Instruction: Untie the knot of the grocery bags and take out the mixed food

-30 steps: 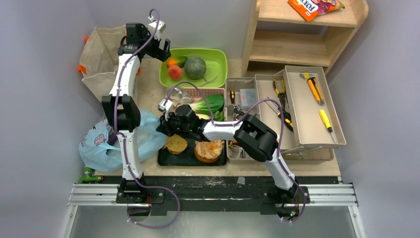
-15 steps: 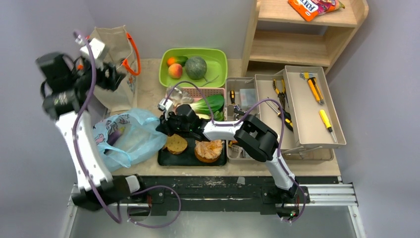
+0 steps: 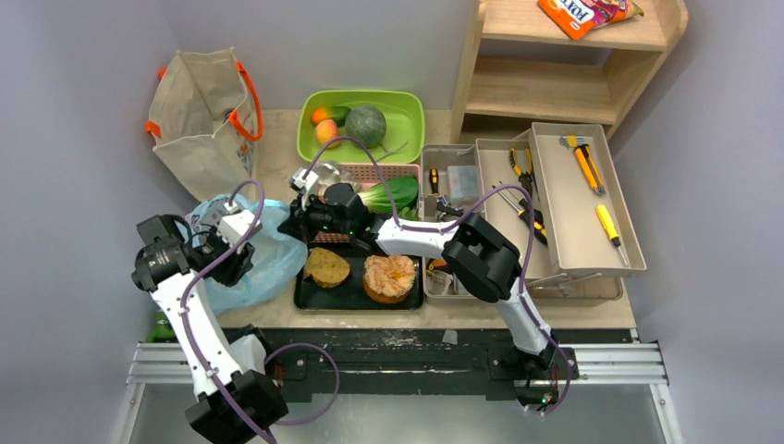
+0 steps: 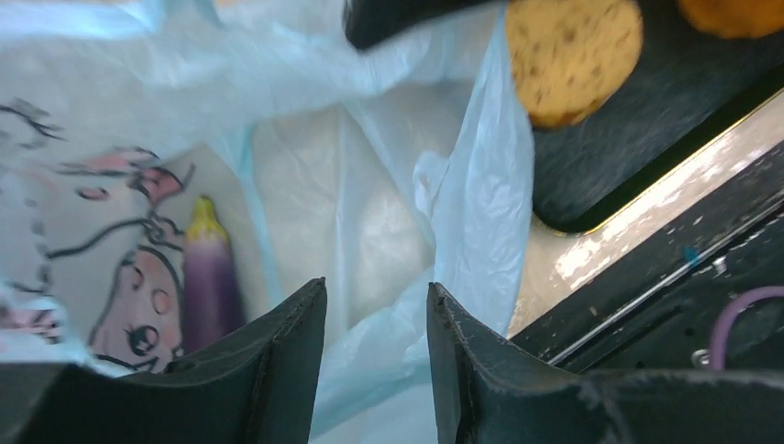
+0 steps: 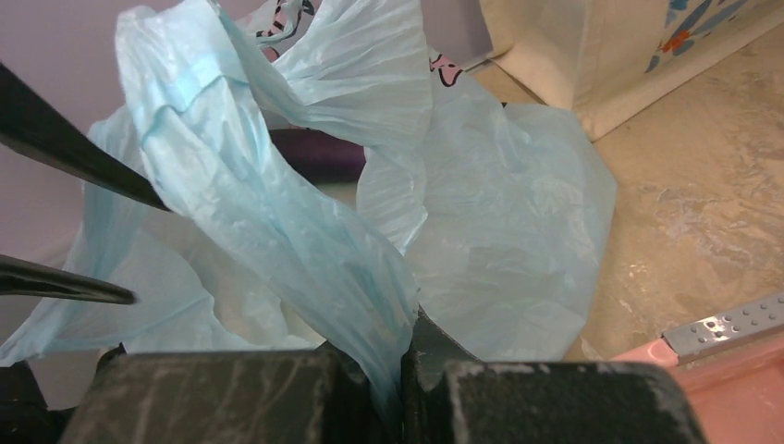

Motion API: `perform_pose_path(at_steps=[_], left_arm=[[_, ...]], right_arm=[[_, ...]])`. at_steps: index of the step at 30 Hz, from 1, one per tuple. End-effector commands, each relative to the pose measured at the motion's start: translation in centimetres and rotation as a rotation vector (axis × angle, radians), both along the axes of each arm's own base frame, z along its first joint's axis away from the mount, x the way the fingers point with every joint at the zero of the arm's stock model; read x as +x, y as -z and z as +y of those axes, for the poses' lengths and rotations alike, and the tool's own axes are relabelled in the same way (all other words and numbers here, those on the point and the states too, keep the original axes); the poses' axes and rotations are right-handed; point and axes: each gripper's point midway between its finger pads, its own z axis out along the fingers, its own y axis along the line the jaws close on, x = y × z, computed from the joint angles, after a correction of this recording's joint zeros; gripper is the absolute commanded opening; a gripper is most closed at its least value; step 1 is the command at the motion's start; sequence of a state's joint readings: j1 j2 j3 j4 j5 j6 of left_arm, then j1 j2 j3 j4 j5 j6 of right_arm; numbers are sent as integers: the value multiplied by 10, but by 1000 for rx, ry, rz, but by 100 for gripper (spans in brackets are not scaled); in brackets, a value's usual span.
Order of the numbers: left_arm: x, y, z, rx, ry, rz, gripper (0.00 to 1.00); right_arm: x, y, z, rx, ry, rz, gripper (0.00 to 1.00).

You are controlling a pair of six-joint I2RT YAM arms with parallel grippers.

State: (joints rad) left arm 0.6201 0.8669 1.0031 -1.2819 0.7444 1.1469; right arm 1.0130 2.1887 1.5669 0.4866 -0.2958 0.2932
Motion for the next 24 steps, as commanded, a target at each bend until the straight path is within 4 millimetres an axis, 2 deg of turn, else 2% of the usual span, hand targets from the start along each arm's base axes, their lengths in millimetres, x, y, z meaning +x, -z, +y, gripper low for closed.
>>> perform_pose_path(at_steps=[1, 4, 7, 9, 15, 17, 20, 24], left_arm=[[30, 33, 45, 197, -61, -55, 42], [48, 49, 59, 229, -134, -35, 41], [54, 63, 87, 339, -216, 1, 40], [48, 68, 112, 414, -276, 43, 37], [34, 59, 175, 535, -415, 54, 37], [40, 62, 177, 518, -395, 58, 44], [56, 65, 169, 464, -326, 29, 52], [71, 86, 158, 450, -163, 29, 72]], right_arm=[[-6, -56, 1, 108, -35, -6, 0], [-9, -55, -1, 107, -37, 8, 0], [-10, -57, -3, 110, -32, 14, 0], [-12, -60, -5, 115, -35, 12, 0], [-13, -66, -10, 121, -38, -4, 0], [-13, -66, -11, 128, -39, 5, 0], [-16, -61, -12, 124, -46, 16, 0], [-15, -58, -15, 113, -48, 23, 0]])
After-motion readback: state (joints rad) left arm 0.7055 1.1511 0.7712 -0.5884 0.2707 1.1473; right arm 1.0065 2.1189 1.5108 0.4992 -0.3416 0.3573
